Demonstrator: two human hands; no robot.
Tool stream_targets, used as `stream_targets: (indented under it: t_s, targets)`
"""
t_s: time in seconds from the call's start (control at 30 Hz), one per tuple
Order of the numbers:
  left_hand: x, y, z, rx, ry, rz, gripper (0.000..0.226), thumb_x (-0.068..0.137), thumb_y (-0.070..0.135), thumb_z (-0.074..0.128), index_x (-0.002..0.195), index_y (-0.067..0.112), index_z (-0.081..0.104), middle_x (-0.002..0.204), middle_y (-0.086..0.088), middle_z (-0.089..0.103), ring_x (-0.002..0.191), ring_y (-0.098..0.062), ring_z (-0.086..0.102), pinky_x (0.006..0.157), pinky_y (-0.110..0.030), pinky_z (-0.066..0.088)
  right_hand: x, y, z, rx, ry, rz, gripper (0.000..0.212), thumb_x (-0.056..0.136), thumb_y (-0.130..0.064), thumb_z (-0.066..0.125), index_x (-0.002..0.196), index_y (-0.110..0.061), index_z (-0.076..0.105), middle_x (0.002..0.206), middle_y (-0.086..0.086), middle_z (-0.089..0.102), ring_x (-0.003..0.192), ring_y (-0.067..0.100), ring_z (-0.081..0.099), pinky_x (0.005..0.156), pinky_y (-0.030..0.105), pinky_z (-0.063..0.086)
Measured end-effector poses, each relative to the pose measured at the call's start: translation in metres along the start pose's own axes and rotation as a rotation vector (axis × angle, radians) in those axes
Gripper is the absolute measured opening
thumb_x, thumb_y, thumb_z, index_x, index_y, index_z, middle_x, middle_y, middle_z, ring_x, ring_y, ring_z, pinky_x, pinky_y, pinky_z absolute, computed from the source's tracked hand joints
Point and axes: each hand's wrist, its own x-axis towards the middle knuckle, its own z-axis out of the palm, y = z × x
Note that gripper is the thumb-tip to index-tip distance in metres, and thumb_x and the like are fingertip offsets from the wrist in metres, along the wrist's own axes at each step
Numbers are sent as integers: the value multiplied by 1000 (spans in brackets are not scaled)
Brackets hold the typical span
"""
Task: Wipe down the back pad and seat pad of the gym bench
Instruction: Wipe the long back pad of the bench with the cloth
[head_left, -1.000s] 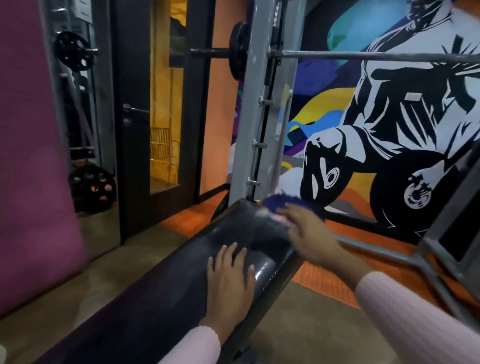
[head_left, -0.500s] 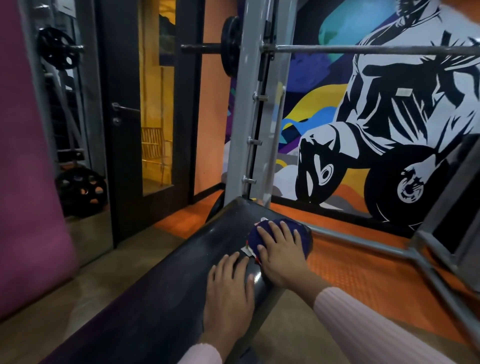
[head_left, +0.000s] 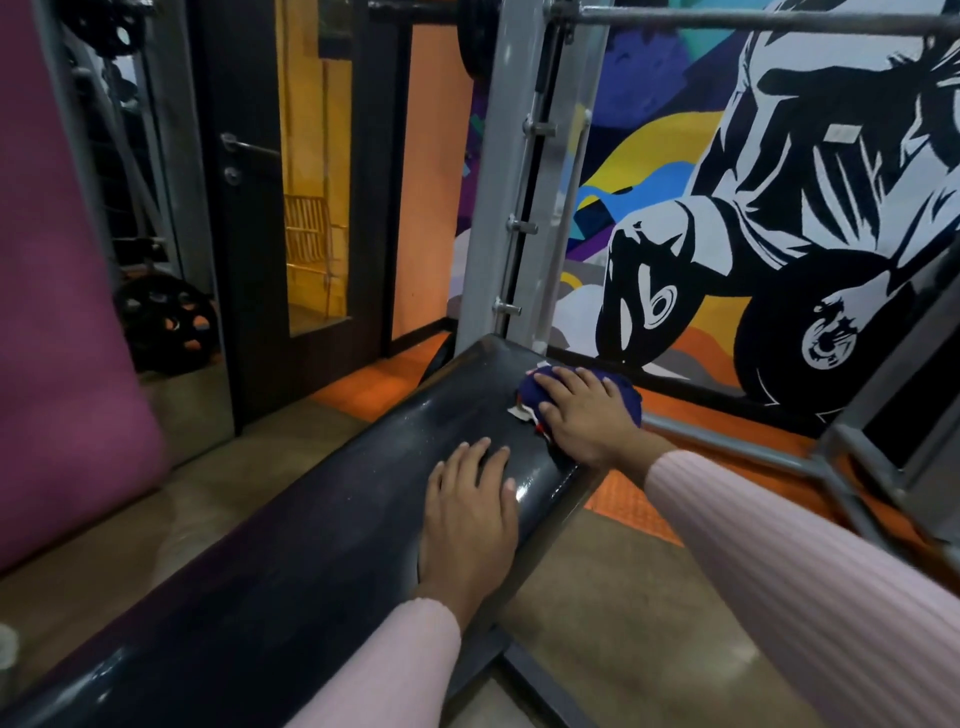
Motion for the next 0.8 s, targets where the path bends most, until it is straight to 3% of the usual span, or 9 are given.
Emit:
stream_targets:
  t_s: [0.2, 0.3, 0.43, 0.63, 0.73, 0.8]
  targets:
    - [-1, -1, -1, 1, -33, -9, 48, 98, 38, 20, 140, 24, 40, 149, 1, 37, 140, -17, 26, 115, -41, 24, -55, -9, 8, 40, 0, -202, 68, 87, -57, 4, 150, -37, 18, 160, -9, 12, 148, 18, 2, 118, 45, 1]
    - [-2, -1, 0, -13, -26, -12, 49, 99, 38, 18, 141, 24, 39, 150, 1, 36, 141, -16, 25, 115, -40, 23, -65, 22, 3, 62, -2, -149, 64, 89, -59, 9, 149, -39, 16, 160, -10, 11, 148, 15, 0, 118, 44, 4]
    - [-1, 0, 0, 2, -26, -10, 53, 98, 40, 14, 141, 24, 38, 151, 1, 35, 141, -17, 24, 116, -40, 21, -16, 22, -7, 27, -33, -7, 52, 100, -43, 27, 150, -31, 20, 160, -2, 16, 147, 23, 9, 117, 48, 8]
    - [-1, -1, 0, -27, -24, -12, 43, 101, 33, 29, 140, 22, 41, 150, 0, 37, 141, -17, 25, 116, -41, 21, -28, -16, 6, -12, -12, -136, 54, 99, -45, 22, 151, -30, 17, 161, -1, 11, 148, 24, 3, 117, 48, 2]
    - [-1, -2, 1, -40, 0, -5, 41, 101, 32, 31, 138, 21, 43, 148, -1, 39, 140, -18, 28, 115, -41, 22, -63, -2, 8, 36, 13, -228, 65, 90, -55, 9, 151, -34, 18, 161, -6, 11, 148, 19, 1, 117, 44, 1]
    - [-2, -2, 2, -40, -4, -4, 42, 101, 33, 30, 139, 21, 43, 149, -1, 38, 140, -18, 26, 115, -40, 20, -62, 13, 6, 37, 16, -177, 65, 89, -56, 9, 150, -34, 19, 161, -5, 12, 148, 18, 3, 118, 43, 3]
